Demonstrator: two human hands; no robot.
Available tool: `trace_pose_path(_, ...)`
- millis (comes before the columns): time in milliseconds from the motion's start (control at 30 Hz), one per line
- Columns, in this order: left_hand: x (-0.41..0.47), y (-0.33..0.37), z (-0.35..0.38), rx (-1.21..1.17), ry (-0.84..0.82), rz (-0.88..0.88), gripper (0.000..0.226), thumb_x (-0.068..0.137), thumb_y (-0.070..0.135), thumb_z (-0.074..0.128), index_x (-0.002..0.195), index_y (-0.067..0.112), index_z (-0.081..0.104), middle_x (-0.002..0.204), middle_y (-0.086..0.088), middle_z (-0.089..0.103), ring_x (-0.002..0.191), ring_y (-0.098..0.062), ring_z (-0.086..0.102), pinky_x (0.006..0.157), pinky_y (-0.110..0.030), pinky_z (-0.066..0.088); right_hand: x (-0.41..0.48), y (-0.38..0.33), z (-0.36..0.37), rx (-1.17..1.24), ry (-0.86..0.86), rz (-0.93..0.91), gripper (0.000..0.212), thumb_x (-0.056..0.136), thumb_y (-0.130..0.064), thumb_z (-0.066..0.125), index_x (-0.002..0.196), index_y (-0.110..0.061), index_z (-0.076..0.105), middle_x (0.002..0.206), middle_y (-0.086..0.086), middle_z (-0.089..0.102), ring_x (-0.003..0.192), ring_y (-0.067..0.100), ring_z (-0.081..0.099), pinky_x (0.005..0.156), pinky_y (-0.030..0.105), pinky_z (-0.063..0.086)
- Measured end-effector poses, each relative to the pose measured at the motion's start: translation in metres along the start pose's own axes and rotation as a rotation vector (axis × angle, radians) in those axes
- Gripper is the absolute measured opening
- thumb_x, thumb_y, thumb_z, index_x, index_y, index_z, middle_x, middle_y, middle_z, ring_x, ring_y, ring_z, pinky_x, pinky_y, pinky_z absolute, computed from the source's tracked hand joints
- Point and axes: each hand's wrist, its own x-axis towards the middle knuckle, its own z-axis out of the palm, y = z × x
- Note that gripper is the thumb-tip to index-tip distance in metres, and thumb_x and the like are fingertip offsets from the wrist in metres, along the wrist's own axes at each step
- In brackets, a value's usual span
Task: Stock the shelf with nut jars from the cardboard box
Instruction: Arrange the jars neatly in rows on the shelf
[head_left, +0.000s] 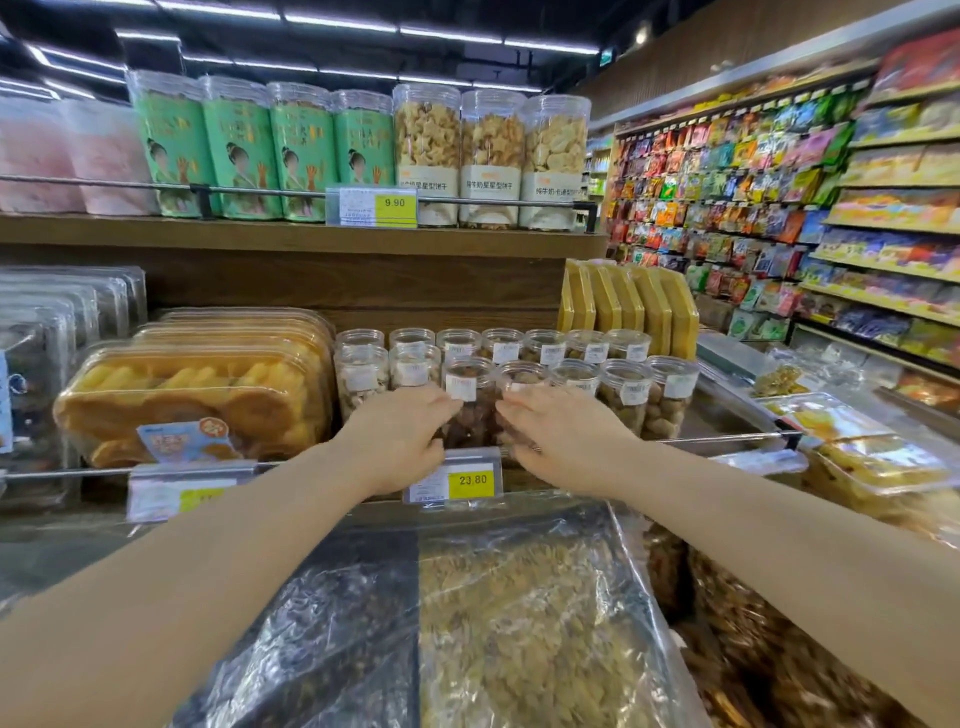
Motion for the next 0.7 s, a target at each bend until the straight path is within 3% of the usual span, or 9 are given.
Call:
trace_pose_path(167,0.008,0.025,0.011,0.065,-0.027,-0.013,0.070,0.096,0.037,0.040,0.152,0.017,0.005,0.161,-0.003,0.002,0.147,-0.019,0.005,0.119,-0.037,0.012,-0.023,0.011,0.007,-0.006,-0.018,0.075,0.065,0.099,-0.042,0.034,0.152,-0.012,0.012,0.160,0.006,0.010,0.146,0.021,0.013,0.118,0.034,0.012)
trace_pose_path(267,0.016,0.029,0.015,0.024,-0.037,-0.073,0.073,0.096,0.036,0.039,0.152,0.014,-0.002,0.160,-0.005,-0.006,0.147,-0.020,-0.003,0.120,-0.037,0.005,-0.021,0.016,0.006,0.013,-0.014,0.105,0.066,0.099,-0.041,0.034,0.152,-0.013,0.006,0.161,0.005,0.002,0.147,0.019,0.005,0.118,0.033,0.009)
trace_pose_path(467,0.022,0.028,0.018,-0.005,0.021,-0.102,0.072,0.096,0.034,0.040,0.152,0.012,0.001,0.160,-0.006,0.000,0.147,-0.020,-0.001,0.118,-0.033,0.004,-0.004,0.019,0.010,0.032,-0.048,0.112,0.066,0.099,-0.039,0.033,0.152,-0.014,0.003,0.161,0.004,-0.003,0.147,0.020,0.007,0.117,0.036,0.012)
trace_pose_path(567,0.024,0.025,0.019,-0.027,0.011,-0.106,0.071,0.096,0.033,0.042,0.152,0.012,0.003,0.160,-0.007,0.000,0.147,-0.021,0.003,0.117,-0.033,0.008,0.003,0.022,0.015,0.033,-0.054,0.116,0.066,0.099,-0.037,0.036,0.152,-0.013,0.005,0.161,0.004,-0.002,0.145,0.024,0.016,0.115,0.038,0.020)
trace_pose_path(700,0.035,0.023,0.018,-0.023,0.004,-0.115,0.071,0.095,0.033,0.043,0.152,0.012,0.006,0.158,-0.006,0.005,0.144,-0.024,0.016,0.115,-0.034,0.018,0.016,0.030,0.012,0.017,-0.043,0.104,0.065,0.097,-0.032,0.039,0.152,-0.011,0.010,0.160,0.006,0.006,0.145,0.025,0.017,0.115,0.037,0.019)
